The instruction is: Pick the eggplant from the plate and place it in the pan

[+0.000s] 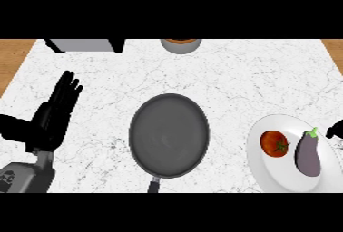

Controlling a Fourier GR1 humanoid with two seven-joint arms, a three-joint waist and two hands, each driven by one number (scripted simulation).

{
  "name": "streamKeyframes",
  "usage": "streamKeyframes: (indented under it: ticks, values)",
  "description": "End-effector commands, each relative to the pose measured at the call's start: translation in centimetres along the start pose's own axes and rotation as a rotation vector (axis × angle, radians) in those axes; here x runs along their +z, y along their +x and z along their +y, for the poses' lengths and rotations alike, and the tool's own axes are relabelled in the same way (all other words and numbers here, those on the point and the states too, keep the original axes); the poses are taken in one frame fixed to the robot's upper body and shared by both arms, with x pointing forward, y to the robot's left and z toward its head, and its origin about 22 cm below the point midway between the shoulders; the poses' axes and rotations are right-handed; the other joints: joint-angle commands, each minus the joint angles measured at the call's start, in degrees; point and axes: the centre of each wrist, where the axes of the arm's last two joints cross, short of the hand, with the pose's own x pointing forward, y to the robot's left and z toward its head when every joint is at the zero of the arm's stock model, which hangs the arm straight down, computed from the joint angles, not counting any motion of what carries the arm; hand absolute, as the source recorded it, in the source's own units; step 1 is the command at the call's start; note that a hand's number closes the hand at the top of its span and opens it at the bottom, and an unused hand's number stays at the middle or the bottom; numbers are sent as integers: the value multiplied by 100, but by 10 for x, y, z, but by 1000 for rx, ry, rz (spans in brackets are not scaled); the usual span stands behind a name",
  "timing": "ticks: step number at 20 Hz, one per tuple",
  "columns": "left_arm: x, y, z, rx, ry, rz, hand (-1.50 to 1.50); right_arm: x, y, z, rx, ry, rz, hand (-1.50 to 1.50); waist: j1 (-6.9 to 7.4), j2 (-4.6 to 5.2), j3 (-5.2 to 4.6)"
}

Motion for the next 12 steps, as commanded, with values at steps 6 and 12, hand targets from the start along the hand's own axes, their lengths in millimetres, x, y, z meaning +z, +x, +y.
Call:
streamKeyframes:
  ticks: [6,12]
  values:
    - [-6,4,0,6,24,61,0,55,34,-95,163,115,72,-150,148,-15,4]
    - [-9,14,-8,8,-4,71,0,26,90,-99,289,214,37,-150,309,-17,-3]
